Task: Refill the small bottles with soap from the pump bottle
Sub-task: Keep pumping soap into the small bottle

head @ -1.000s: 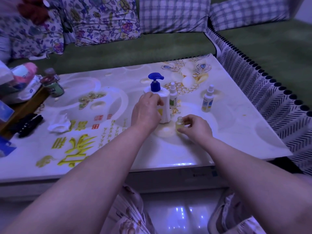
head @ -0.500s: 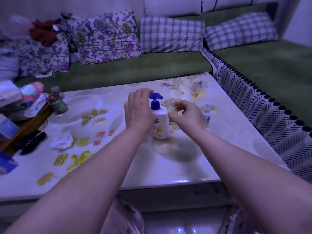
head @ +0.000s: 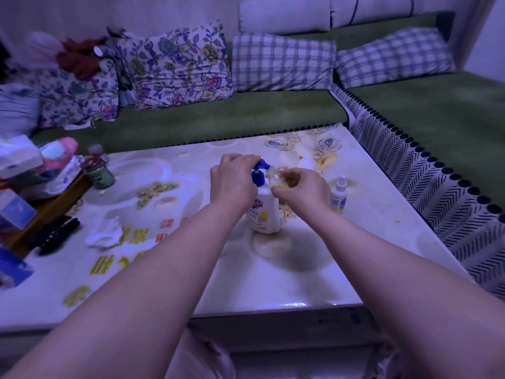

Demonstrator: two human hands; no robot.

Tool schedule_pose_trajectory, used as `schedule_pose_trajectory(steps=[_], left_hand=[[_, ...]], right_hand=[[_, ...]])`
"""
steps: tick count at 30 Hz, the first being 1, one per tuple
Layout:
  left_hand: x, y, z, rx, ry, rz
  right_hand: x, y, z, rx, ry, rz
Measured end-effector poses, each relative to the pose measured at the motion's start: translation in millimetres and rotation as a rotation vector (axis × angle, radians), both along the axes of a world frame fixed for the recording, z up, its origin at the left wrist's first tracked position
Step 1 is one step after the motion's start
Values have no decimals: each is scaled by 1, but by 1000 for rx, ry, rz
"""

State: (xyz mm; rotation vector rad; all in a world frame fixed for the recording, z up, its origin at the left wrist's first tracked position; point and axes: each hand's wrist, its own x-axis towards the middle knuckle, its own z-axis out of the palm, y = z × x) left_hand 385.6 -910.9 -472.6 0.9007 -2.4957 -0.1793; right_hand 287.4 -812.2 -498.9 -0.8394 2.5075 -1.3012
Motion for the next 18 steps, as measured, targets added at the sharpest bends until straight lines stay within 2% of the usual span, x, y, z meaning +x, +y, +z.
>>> schedule_pose_trajectory(steps=[18], left_hand=[[1, 4, 2, -84, -118, 26]], right_hand=[[1, -2, 0, 29, -1, -17]])
